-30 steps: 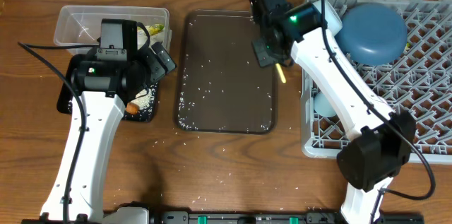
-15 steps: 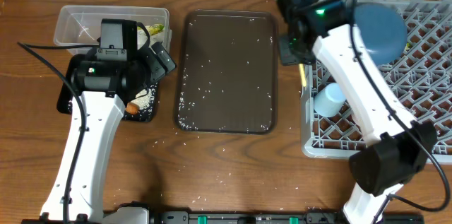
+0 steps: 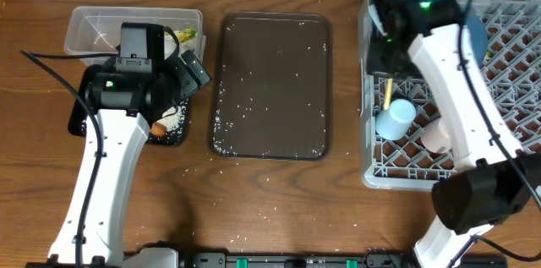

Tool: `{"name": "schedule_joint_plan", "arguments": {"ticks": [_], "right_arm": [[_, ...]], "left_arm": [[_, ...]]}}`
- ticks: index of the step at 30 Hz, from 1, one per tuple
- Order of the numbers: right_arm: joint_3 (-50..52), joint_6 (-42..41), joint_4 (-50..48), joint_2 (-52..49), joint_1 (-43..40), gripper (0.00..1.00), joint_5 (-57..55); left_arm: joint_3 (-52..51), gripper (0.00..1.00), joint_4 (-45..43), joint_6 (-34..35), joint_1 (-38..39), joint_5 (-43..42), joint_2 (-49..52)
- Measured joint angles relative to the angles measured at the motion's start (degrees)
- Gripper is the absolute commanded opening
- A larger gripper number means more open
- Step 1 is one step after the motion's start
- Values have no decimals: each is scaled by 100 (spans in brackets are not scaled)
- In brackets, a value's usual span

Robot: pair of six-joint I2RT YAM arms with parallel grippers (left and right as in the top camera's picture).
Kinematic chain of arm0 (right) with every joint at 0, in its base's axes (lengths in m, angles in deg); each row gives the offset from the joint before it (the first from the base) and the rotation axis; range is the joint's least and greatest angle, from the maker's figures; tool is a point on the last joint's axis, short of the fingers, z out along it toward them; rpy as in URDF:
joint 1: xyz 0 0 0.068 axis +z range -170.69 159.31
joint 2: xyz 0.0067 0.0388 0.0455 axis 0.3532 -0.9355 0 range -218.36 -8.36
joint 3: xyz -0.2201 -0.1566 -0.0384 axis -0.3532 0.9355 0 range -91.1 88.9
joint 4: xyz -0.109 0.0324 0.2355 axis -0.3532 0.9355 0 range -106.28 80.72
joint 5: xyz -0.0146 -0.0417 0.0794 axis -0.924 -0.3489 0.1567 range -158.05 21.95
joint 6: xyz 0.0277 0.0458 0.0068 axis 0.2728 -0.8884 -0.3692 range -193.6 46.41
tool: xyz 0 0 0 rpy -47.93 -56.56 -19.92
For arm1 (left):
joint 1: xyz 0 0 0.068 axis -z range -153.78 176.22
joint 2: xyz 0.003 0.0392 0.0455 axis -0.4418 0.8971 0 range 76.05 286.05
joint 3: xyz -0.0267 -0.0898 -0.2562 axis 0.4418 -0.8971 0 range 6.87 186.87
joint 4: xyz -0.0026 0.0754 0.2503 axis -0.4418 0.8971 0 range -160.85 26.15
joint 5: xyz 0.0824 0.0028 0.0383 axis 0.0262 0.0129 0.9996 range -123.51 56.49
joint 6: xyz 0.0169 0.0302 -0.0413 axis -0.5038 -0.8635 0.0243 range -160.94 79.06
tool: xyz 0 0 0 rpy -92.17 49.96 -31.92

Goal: Sort waste into correct bins and load items into the dishwasher rack
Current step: 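Carry yellow spoon right and lower it into dish rack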

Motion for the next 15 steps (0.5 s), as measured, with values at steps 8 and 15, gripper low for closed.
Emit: {"name": "schedule_joint_plan", "arguments": {"ticks": [8, 15], "right_arm": [[0, -1980, 929, 234, -603, 1, 0], [2, -3110, 1270, 654, -1252, 1, -57]], "left_arm": [[0, 100, 0, 0, 0, 0, 0], [0, 100, 2, 2, 0, 0, 0]]}}
